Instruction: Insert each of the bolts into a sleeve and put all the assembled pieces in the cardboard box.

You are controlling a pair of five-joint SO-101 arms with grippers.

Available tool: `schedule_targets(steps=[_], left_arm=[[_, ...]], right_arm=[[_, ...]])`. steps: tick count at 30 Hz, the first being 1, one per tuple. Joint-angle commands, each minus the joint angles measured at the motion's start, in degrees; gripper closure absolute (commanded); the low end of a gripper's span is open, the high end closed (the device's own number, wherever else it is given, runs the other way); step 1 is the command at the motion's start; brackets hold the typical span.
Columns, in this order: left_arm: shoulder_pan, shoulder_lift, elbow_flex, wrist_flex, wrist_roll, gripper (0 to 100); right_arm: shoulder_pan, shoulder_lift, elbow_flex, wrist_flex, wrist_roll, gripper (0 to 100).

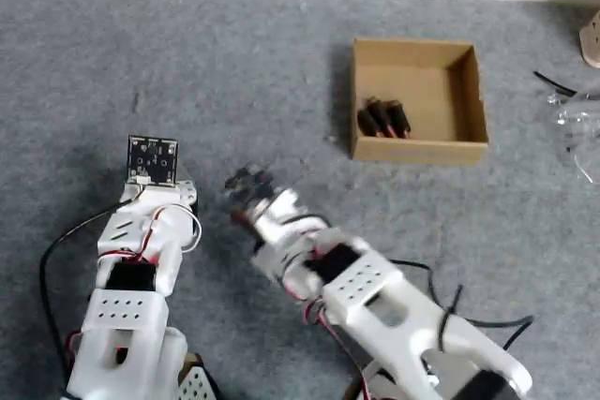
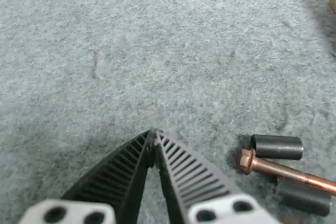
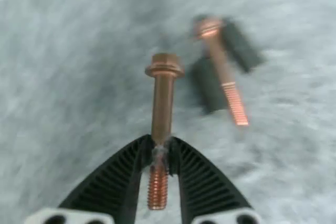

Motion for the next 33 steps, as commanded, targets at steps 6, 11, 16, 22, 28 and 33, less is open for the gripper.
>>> schedule_targets(steps=[6, 11, 16, 22, 28, 33], left_arm=[[-0.66, -0.13, -0.57, -1.23, 0.26, 99], [-1.89, -0.13, -0.66, -1.32, 0.53, 99], [-3.47, -0.13, -0.84, -1.32, 0.70, 99], [-7.69, -0.13, -1.36, -1.32, 5.01, 99], [-8.92, -0.13, -1.63, -1.32, 5.19, 99], [-8.84, -0.13, -1.63, -1.32, 5.19, 99]], right_arm=[[-7.96, 15.78, -5.32, -1.45, 8.18, 98.8], [-5.32, 22.55, -11.03, 0.48, 8.18, 98.8], [-3.21, 21.76, -15.34, 6.46, 8.18, 98.8], [-0.57, 18.42, -15.78, 6.73, 8.18, 91.2], [0.48, 11.82, -14.55, 6.73, 8.09, 88.9], [0.75, 5.41, -12.70, 6.81, 8.09, 88.8]])
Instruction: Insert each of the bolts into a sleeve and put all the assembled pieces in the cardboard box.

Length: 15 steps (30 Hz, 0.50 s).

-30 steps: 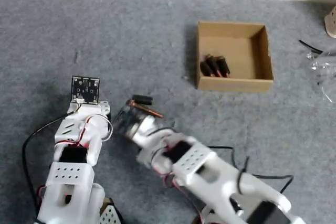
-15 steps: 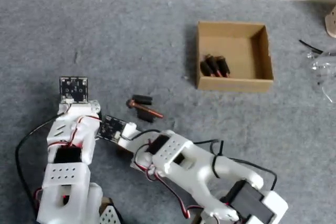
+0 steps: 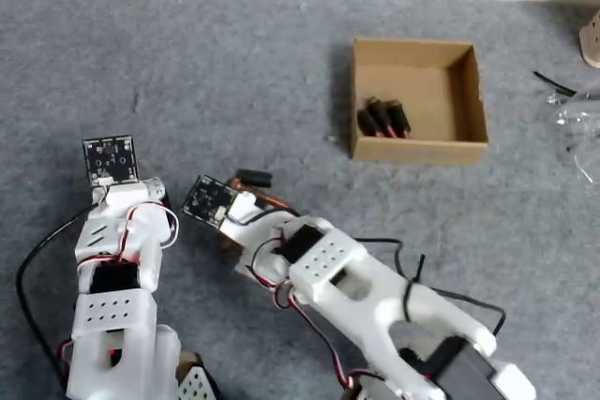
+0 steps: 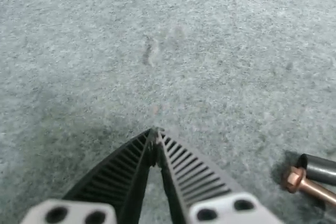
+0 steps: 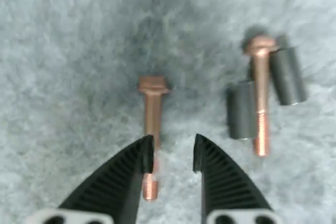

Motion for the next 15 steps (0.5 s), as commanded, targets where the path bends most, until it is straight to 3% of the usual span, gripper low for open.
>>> schedule_targets(steps=[1, 4, 8, 15], left_arm=[[-0.48, -0.13, -1.63, -1.05, 0.35, 99], [-0.48, -0.13, -1.63, -1.05, 0.35, 99], [-0.31, 0.22, -1.63, -1.05, 0.35, 99], [-0.40, 0.22, -1.63, -1.05, 0.35, 99]], right_arm=[[1.45, -5.14, -0.48, 0.22, 0.79, 88.8], [5.05, -3.38, -2.07, -0.31, 1.05, 88.7], [9.36, 6.37, -15.16, 3.21, 1.93, 88.6], [10.07, 29.14, -35.91, 6.37, 4.40, 88.6]])
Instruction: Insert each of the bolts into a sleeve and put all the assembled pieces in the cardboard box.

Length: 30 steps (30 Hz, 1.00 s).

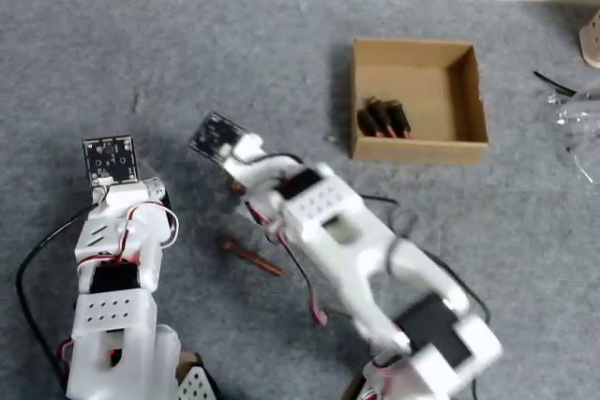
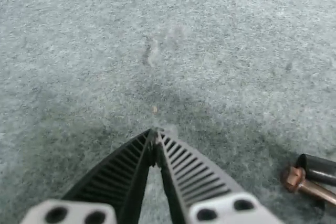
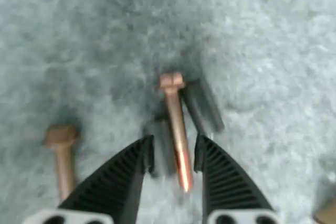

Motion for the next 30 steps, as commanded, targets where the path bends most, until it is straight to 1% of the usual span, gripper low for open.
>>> schedule_targets(steps=[1, 7, 18, 27, 30], left_arm=[[-0.40, 0.22, -1.63, -1.05, 0.35, 99], [-0.31, 0.22, -1.71, -1.05, 0.35, 99], [-0.31, 0.22, -1.63, -1.05, 0.35, 99], [-0.22, 0.22, -1.54, -1.05, 0.35, 99], [-0.22, 0.22, -1.54, -1.05, 0.26, 99]], right_arm=[[1.10, 8.84, -11.74, 0.57, 0.97, 88.6], [1.10, 17.98, -21.32, 3.12, 0.97, 88.6], [5.58, 18.59, -19.65, 4.35, 0.88, 88.9], [5.49, 18.95, -18.51, 4.18, 0.97, 88.9], [5.49, 20.09, -18.42, 1.45, 0.97, 88.9]])
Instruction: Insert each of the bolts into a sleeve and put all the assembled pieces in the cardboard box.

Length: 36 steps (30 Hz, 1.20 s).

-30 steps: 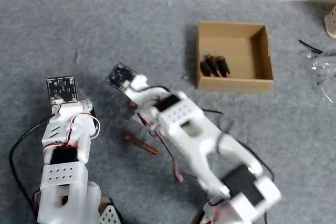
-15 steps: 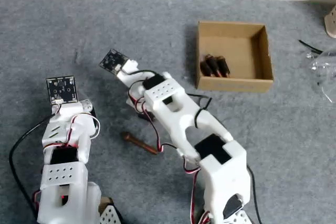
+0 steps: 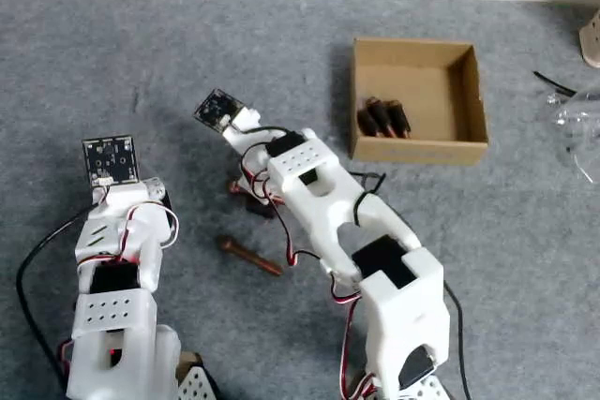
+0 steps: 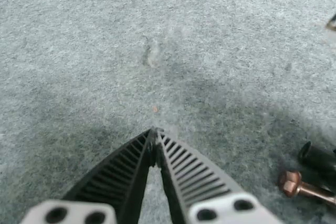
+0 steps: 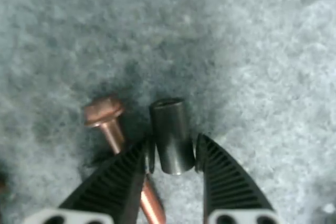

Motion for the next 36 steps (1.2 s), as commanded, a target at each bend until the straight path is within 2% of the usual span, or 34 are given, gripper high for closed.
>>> schedule_targets(steps=[1, 9, 12, 20, 24, 36], left_arm=[[-0.22, 0.22, -1.54, -1.05, 0.26, 99], [-0.22, 0.22, -1.45, -1.05, 0.26, 99], [-0.22, 0.22, -1.45, -1.05, 0.26, 99], [-0.22, 0.22, -1.45, -1.05, 0.26, 99], [-0.22, 0.22, -1.45, -1.05, 0.26, 99], [1.71, 0.22, -1.36, -1.05, 0.00, 99]], right_arm=[[1.01, 1.36, -0.13, -3.12, 0.53, 88.9], [1.01, 5.05, -0.40, -3.21, 0.18, 89.6], [1.01, 4.70, -0.22, -3.21, 0.35, 99.6], [2.07, 2.86, -0.48, -0.13, 0.00, 99.4], [3.74, -6.90, 1.98, 1.36, -4.57, 99.4], [7.25, -44.53, 40.92, -9.71, -5.10, 99.4]])
